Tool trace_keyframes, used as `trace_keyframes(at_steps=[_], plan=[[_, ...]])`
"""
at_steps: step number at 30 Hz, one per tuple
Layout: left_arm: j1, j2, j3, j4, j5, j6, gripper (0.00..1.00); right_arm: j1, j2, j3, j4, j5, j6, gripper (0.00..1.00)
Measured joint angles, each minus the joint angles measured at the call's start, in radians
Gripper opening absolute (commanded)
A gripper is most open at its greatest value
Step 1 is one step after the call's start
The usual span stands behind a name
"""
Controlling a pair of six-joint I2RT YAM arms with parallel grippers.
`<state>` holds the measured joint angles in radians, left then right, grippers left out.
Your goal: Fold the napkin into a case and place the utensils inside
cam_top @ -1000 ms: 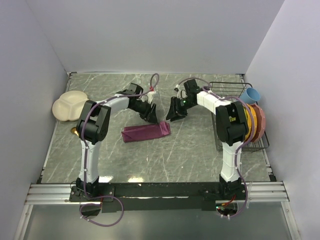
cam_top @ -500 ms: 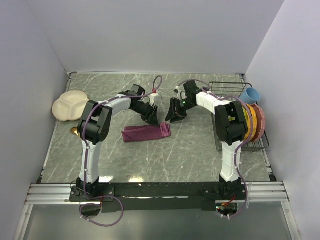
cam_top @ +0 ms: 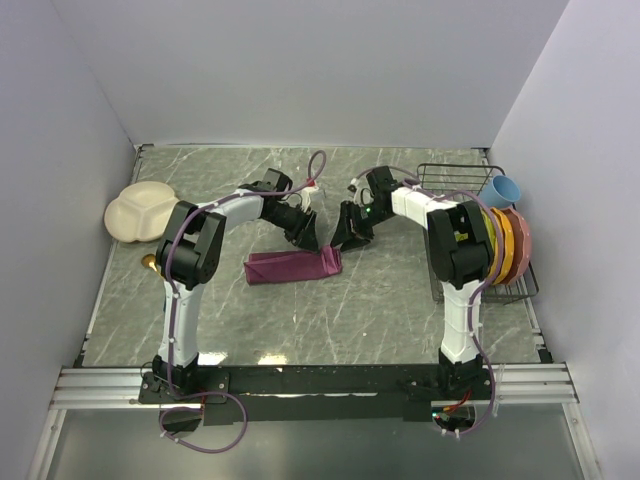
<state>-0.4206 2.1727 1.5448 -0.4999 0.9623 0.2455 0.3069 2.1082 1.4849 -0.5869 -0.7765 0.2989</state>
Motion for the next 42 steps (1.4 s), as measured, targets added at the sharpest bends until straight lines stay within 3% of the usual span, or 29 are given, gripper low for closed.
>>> trace_keyframes(at_steps=[8, 16, 21, 26, 29, 30, 33, 36, 42], plan=[[-0.002, -0.001, 0.0, -0.002, 0.018, 0.006, 0.39, 0.0, 0.024, 0.0, 0.002, -0.004, 0.01, 0.52], [-0.002, -0.001, 0.0, -0.011, 0.027, 0.039, 0.28, 0.0, 0.024, 0.0, 0.008, -0.023, 0.023, 0.52], [-0.003, -0.006, -0.004, -0.01, 0.026, 0.049, 0.1, 0.0, 0.024, 0.001, 0.01, -0.036, 0.031, 0.52], [-0.003, -0.041, -0.043, 0.018, 0.015, 0.04, 0.01, -0.006, 0.024, -0.001, 0.041, -0.055, 0.07, 0.49], [-0.004, -0.075, -0.067, 0.032, 0.006, 0.027, 0.01, -0.016, 0.019, -0.011, 0.085, -0.067, 0.112, 0.49], [-0.005, -0.084, -0.072, 0.037, 0.003, 0.023, 0.12, -0.019, 0.018, -0.016, 0.095, -0.071, 0.124, 0.49], [-0.006, -0.099, -0.084, 0.054, -0.002, 0.013, 0.3, -0.024, 0.016, -0.018, 0.116, -0.079, 0.15, 0.5], [-0.008, -0.1, -0.091, 0.07, -0.012, -0.006, 0.41, -0.024, 0.016, -0.018, 0.12, -0.08, 0.153, 0.5], [-0.009, -0.095, -0.089, 0.069, -0.014, -0.011, 0.47, -0.026, 0.016, -0.018, 0.116, -0.082, 0.148, 0.5]])
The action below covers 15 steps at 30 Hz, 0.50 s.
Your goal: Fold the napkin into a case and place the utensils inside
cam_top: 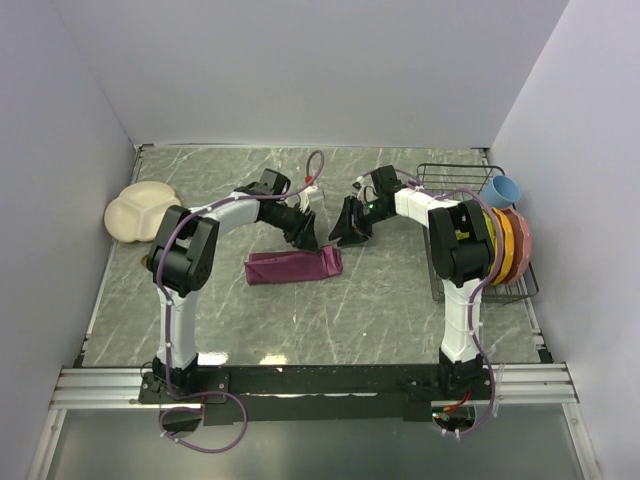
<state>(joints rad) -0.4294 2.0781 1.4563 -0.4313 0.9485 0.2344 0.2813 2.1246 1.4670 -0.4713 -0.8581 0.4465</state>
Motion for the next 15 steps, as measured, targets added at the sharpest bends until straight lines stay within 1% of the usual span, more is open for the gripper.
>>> trace_keyframes(at_steps=[4, 7, 8, 11, 15], plan=[[-0.003, 0.018, 0.004, -0.001, -0.002, 0.004, 0.52, 0.0, 0.0, 0.0, -0.003, 0.0, -0.007, 0.5], [-0.008, 0.027, 0.004, 0.0, -0.004, 0.007, 0.52, 0.0, 0.0, 0.0, -0.005, 0.0, -0.011, 0.49], [-0.01, 0.03, 0.004, 0.0, -0.005, 0.007, 0.52, 0.0, 0.0, 0.0, -0.005, 0.0, -0.013, 0.46], [-0.016, 0.033, 0.004, 0.001, -0.008, 0.007, 0.53, 0.0, 0.0, 0.0, -0.01, -0.001, -0.018, 0.43], [-0.022, 0.033, 0.004, 0.01, -0.016, 0.007, 0.52, 0.0, 0.0, 0.0, -0.019, -0.007, -0.021, 0.42]])
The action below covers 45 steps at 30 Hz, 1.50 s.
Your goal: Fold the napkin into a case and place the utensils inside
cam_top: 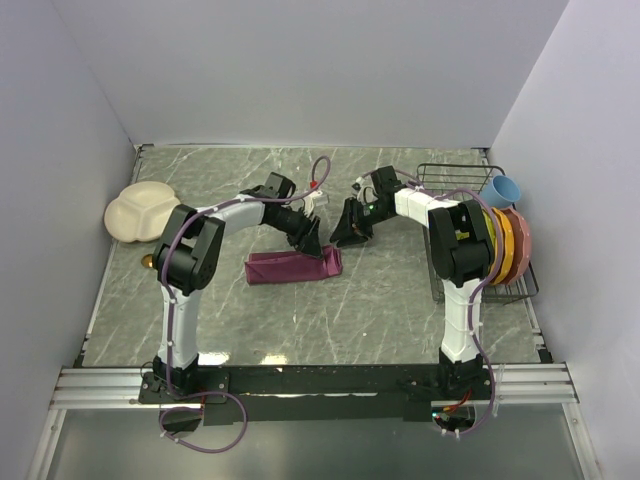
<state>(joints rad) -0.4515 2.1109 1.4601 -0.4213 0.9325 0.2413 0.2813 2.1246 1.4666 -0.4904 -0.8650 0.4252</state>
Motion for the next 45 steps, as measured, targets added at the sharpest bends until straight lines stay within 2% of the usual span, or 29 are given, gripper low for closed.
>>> trace_keyframes(at_steps=[6, 10, 14, 23, 32, 39, 45], plan=[[-0.01, 0.001, 0.0, 0.018, -0.017, -0.001, 0.53, 0.0, 0.0, 0.0, -0.003, -0.021, -0.003, 0.43], [-0.011, 0.002, 0.0, 0.028, -0.023, -0.002, 0.53, 0.0, 0.0, 0.0, -0.007, -0.019, -0.007, 0.55], [-0.011, 0.002, 0.0, 0.035, -0.025, -0.001, 0.53, 0.001, 0.006, 0.003, -0.013, -0.011, -0.019, 0.58], [-0.011, 0.001, -0.001, 0.035, -0.025, 0.005, 0.6, 0.012, 0.01, 0.005, -0.014, -0.033, -0.026, 0.51], [-0.011, -0.003, -0.049, 0.06, -0.026, 0.034, 0.63, 0.016, 0.01, 0.014, -0.029, -0.09, -0.041, 0.47], [-0.007, -0.059, -0.129, 0.111, -0.014, 0.087, 0.62, 0.018, 0.01, 0.022, -0.042, -0.121, -0.054, 0.45], [-0.006, -0.083, -0.147, 0.129, 0.01, 0.138, 0.55, 0.018, 0.01, 0.022, -0.045, -0.143, -0.064, 0.43]])
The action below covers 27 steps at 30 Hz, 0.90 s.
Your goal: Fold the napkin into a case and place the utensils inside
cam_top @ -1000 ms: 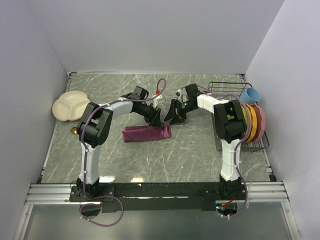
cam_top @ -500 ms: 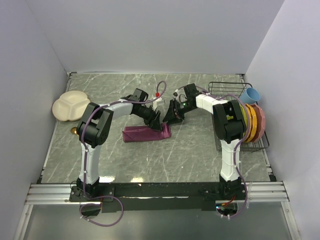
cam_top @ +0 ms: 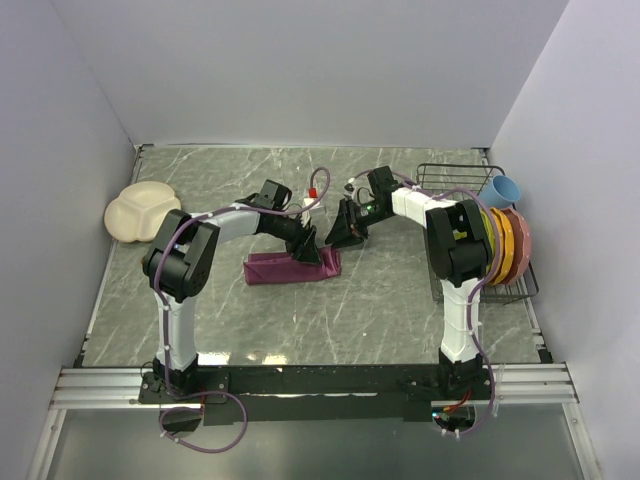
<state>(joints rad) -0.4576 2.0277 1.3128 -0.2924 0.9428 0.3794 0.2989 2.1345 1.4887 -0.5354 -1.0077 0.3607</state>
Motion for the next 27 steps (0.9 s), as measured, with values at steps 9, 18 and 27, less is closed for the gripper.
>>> trace_keyframes(at_steps=[9, 18, 27], plan=[[0.0, 0.0, 0.0, -0.005, 0.018, 0.042, 0.33, 0.0, 0.0, -0.002, -0.001, -0.037, -0.014, 0.41], [0.0, -0.005, 0.0, -0.005, 0.019, 0.043, 0.01, 0.0, 0.0, -0.002, -0.005, 0.007, -0.018, 0.34], [-0.008, -0.1, -0.098, 0.041, -0.028, -0.056, 0.01, 0.008, -0.016, -0.002, -0.005, 0.174, -0.002, 0.29]])
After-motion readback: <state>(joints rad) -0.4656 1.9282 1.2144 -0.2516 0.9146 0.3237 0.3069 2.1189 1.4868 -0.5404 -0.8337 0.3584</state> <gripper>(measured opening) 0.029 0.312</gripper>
